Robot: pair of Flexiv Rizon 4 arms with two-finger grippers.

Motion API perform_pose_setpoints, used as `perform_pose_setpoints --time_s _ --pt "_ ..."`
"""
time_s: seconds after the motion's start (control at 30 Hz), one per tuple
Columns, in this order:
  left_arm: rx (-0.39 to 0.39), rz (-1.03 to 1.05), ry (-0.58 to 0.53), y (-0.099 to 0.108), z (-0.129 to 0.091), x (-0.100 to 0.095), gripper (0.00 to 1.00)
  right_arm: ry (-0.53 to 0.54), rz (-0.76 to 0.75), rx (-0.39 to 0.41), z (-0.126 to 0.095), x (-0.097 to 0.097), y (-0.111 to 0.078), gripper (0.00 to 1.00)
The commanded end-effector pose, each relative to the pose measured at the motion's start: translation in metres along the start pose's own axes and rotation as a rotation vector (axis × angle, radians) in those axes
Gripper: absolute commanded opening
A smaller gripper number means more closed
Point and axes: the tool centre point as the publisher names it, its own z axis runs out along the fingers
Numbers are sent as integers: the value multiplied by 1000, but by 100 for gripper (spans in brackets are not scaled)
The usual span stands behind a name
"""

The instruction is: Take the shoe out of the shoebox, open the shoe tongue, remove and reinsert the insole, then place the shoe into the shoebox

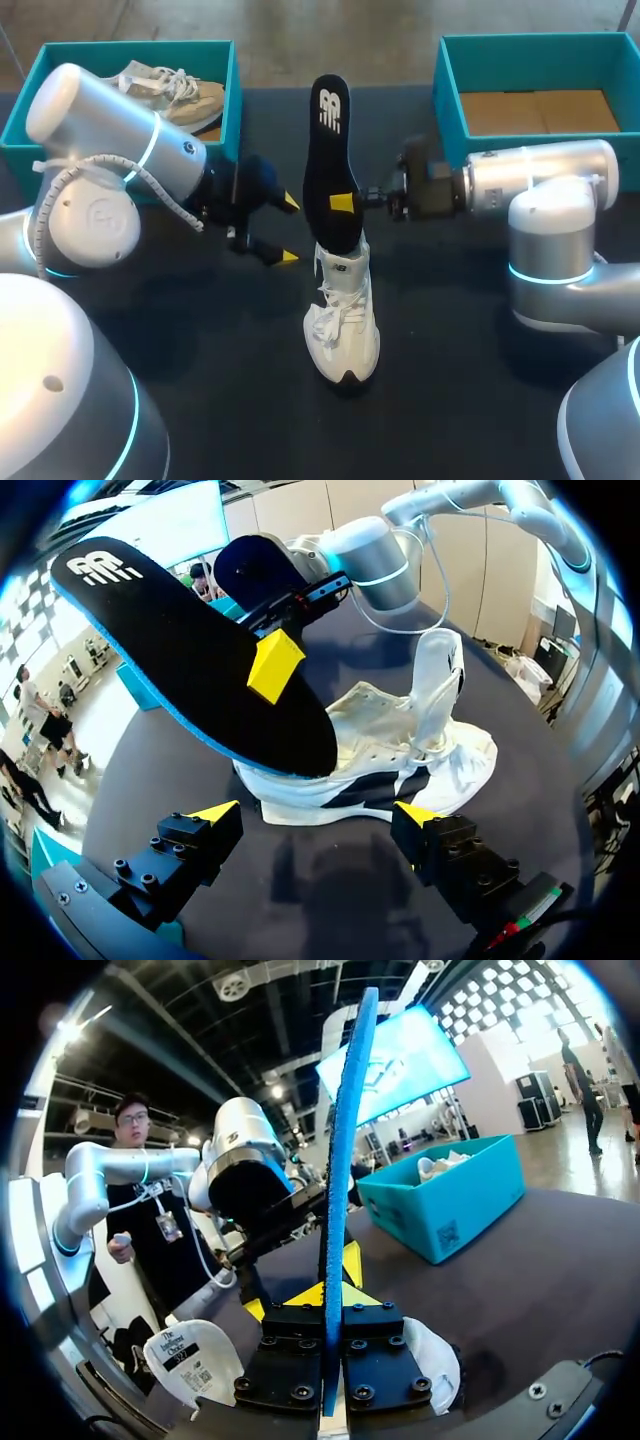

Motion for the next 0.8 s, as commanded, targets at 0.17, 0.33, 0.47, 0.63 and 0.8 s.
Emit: perform_pose_setpoints --time_s 0.17,0.33,0.47,0.63,0.8 --pt "-3 -9 -3 3 -1 4 100 11 -20 40 3 -2 -8 0" --pt "-5 -14 -2 3 -3 5 100 4 -21 62 2 -2 -16 0" --pt "-8 -13 3 3 -3 5 100 -6 -3 70 0 -3 -24 0" --pt "-14 -11 7 4 -3 5 100 -5 18 77 -1 -3 -33 0" --pt "-17 -16 3 5 -4 4 100 -5 34 71 -2 0 -41 0"
